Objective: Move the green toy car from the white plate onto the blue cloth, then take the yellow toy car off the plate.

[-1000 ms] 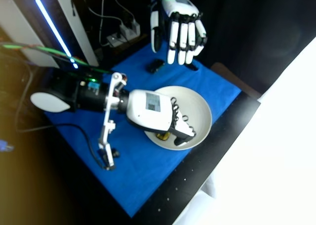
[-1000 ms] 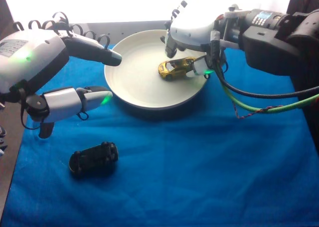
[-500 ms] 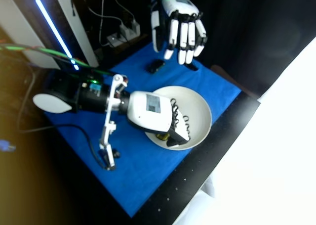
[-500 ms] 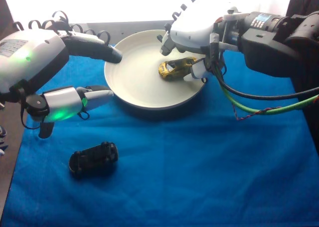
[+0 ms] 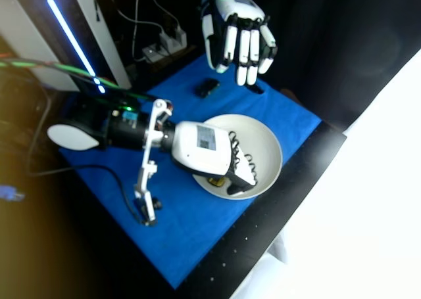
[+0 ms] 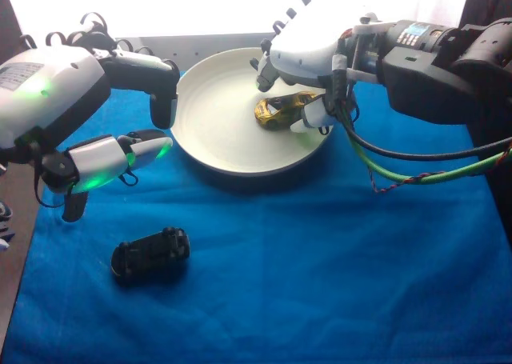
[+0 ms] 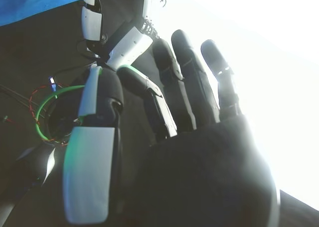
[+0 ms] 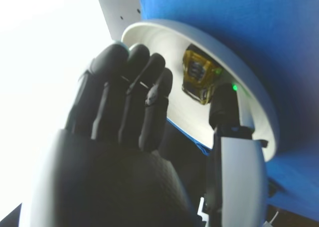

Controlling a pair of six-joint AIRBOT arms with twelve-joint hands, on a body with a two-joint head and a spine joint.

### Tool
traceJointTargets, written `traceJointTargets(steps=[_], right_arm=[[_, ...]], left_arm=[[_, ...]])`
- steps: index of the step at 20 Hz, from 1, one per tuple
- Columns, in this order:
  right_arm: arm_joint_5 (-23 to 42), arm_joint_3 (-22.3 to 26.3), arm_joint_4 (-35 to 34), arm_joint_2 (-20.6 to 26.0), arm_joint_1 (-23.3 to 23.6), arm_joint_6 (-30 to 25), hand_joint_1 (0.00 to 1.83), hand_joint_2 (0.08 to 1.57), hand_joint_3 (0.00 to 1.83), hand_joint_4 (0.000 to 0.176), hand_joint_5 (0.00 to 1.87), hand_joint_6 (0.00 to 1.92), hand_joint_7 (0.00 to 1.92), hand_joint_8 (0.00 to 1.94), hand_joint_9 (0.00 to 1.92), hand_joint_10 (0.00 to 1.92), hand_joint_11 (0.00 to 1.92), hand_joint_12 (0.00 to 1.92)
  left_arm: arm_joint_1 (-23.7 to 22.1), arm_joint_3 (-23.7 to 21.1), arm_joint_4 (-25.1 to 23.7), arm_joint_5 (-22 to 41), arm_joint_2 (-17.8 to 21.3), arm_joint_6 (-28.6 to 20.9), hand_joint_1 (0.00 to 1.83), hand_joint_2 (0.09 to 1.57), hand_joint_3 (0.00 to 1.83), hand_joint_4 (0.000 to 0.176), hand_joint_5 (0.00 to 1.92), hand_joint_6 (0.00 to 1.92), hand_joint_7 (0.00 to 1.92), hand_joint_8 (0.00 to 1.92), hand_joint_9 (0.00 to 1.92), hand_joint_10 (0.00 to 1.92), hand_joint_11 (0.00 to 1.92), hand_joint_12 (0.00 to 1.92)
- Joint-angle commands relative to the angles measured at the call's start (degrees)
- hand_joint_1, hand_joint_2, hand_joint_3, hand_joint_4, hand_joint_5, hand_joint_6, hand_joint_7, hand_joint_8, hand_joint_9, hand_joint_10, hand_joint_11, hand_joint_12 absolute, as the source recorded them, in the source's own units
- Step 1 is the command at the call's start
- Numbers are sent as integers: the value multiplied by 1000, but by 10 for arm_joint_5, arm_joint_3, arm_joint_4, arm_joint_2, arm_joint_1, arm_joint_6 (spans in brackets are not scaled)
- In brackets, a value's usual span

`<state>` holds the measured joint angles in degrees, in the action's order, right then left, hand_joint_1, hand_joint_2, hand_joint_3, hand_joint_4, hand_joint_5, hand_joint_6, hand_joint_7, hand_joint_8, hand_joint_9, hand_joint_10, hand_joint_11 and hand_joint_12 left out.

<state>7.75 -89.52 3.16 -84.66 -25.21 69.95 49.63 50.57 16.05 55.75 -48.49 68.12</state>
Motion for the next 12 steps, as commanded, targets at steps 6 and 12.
traceJointTargets(steps=[6, 12], right_arm=[[60, 0, 1, -1, 3, 3, 1186, 1223, 0, 0, 889, 1189, 671, 1410, 554, 1152, 381, 1787], [61, 13, 4, 5, 4, 3, 1225, 1218, 0, 0, 815, 968, 796, 1560, 719, 1643, 729, 1921]], left_arm=[[1, 0, -7, 75, -3, -5, 883, 1242, 1, 176, 715, 1371, 779, 4, 660, 114, 87, 1264], [7, 1, 1, 77, -3, -6, 886, 1239, 0, 176, 722, 1360, 786, 6, 679, 91, 109, 1255]])
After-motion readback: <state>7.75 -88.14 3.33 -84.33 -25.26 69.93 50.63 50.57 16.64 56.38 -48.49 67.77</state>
